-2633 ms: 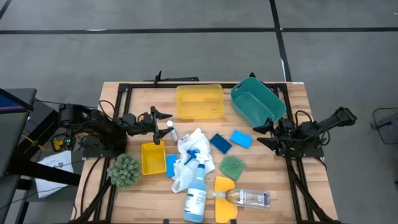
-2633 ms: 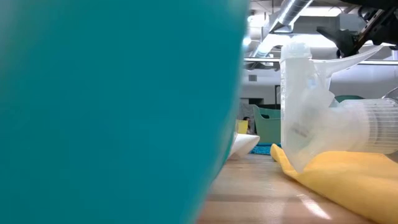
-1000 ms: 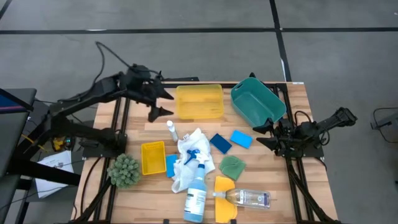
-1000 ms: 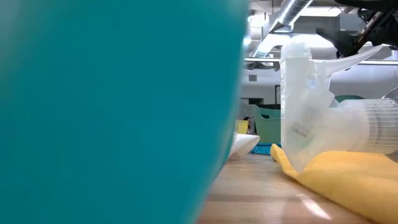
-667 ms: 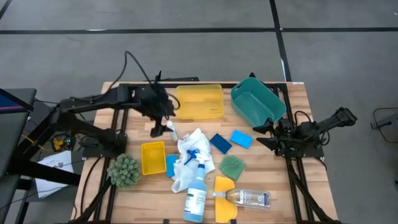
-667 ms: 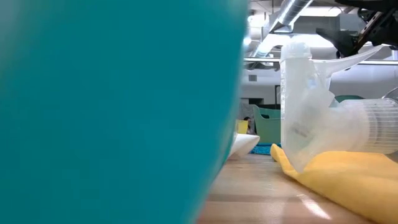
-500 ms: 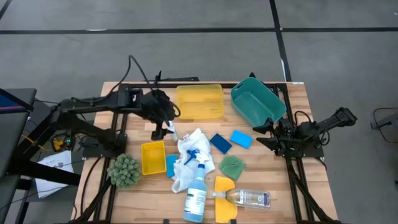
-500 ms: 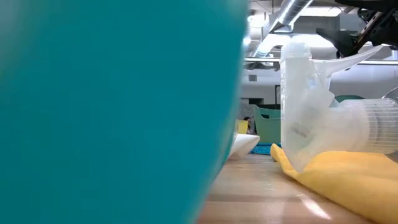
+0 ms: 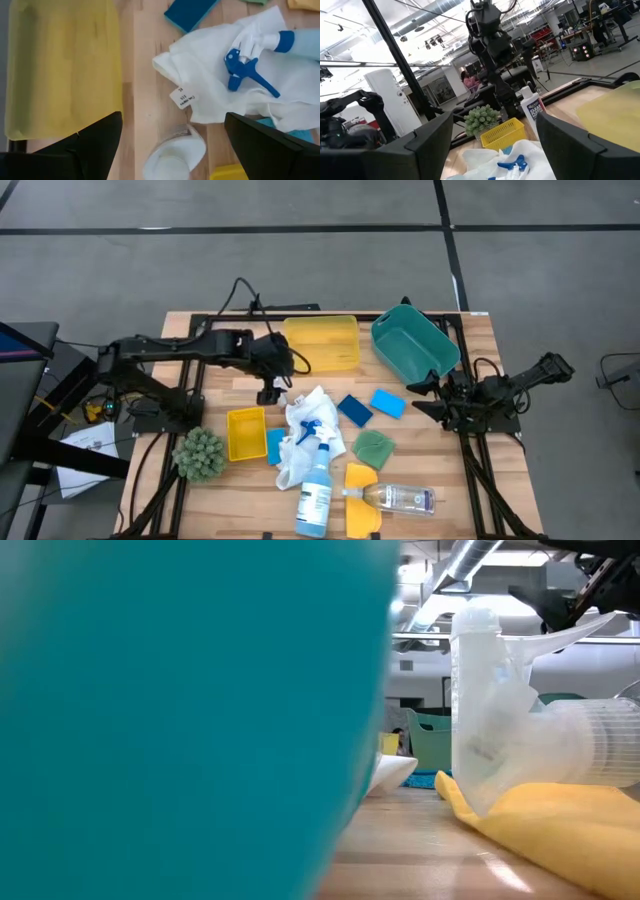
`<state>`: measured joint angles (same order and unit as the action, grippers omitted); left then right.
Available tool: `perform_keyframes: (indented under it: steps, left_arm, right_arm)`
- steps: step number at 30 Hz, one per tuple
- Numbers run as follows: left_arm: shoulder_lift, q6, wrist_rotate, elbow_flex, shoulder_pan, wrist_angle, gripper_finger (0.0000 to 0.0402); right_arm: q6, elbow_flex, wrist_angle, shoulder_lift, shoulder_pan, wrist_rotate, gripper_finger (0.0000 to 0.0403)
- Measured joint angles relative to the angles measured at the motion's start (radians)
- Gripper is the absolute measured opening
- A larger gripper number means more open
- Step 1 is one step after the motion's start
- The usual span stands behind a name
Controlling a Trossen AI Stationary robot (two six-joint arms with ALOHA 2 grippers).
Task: Pick & Place Kitchen Items
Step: Put the white cleaning bottle into the top yellow bin
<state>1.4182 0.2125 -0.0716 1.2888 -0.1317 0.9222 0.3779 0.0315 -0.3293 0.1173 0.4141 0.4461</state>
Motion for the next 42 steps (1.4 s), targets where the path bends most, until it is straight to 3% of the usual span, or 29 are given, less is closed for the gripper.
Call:
perform_keyframes:
  steps: [14, 19, 42]
  left_arm:
    - [0.004, -0.064, 0.004, 0.000, -0.066, 0.112, 0.0348]
    - [0.004, -0.068, 0.063, 0.000, -0.066, 0.113, 0.0333]
    - [0.004, -0.068, 0.068, -0.079, -0.062, 0.078, 0.0276]
  right_arm:
    - [0.005, 0.000, 0.008, 0.000, 0.000, 0.000, 0.0278]
    - [0.005, 0.000, 0.007, 0.000, 0.000, 0.000, 0.0278]
    - [0.007, 0.000, 0.007, 0.000, 0.000, 0.000, 0.0278]
